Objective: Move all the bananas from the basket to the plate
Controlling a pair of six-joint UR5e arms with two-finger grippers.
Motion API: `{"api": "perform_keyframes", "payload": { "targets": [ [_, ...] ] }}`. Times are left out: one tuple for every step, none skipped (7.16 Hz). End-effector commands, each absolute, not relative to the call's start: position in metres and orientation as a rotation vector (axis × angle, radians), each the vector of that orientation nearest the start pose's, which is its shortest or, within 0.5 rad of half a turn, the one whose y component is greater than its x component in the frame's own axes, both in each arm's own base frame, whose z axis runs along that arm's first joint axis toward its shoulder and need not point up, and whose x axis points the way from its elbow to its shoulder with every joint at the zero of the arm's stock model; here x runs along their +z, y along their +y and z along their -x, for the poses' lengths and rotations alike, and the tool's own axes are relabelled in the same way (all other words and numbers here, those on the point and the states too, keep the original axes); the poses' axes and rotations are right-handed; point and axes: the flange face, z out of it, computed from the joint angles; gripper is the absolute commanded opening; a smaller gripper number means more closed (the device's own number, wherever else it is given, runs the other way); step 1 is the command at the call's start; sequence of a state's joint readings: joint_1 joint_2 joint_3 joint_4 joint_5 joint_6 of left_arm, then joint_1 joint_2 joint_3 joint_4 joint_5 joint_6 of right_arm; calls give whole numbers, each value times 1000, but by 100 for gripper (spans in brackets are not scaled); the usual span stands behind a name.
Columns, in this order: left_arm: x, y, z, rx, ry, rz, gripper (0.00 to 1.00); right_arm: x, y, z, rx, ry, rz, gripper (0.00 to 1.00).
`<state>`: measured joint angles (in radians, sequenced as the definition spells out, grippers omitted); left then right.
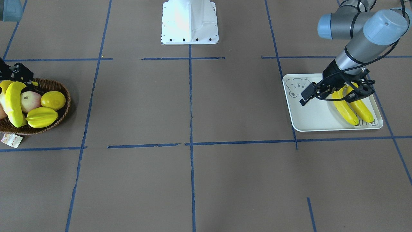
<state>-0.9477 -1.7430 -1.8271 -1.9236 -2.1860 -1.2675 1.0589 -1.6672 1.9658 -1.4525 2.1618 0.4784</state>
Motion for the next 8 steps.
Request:
{"api": "perform_keyframes", "payload": {
  "targets": [
    [401, -496, -264, -351, 965, 25, 100, 531, -439, 158, -147, -688, -40, 99],
    [397, -494, -264, -346, 970, 21, 100, 532, -439, 158, -148, -688, -38, 99],
    [397, -494, -264, -346, 970, 21, 100, 537, -439, 158, -147, -685, -28, 99],
    [396, -494, -263, -346, 972, 18, 100, 543, -439, 158, -143, -679, -16, 98],
    [394, -494, -262, -345, 975, 16, 100, 547, -439, 158, -142, -675, -9, 98],
    [393, -493, -262, -345, 976, 15, 100, 550, -437, 157, -140, -670, -2, 96],
    [393, -493, -263, -343, 976, 16, 100, 554, -433, 155, -138, -667, 3, 96],
    [393, -493, -262, -345, 976, 15, 100, 557, -430, 156, -141, -663, 15, 95]
  ]
}}
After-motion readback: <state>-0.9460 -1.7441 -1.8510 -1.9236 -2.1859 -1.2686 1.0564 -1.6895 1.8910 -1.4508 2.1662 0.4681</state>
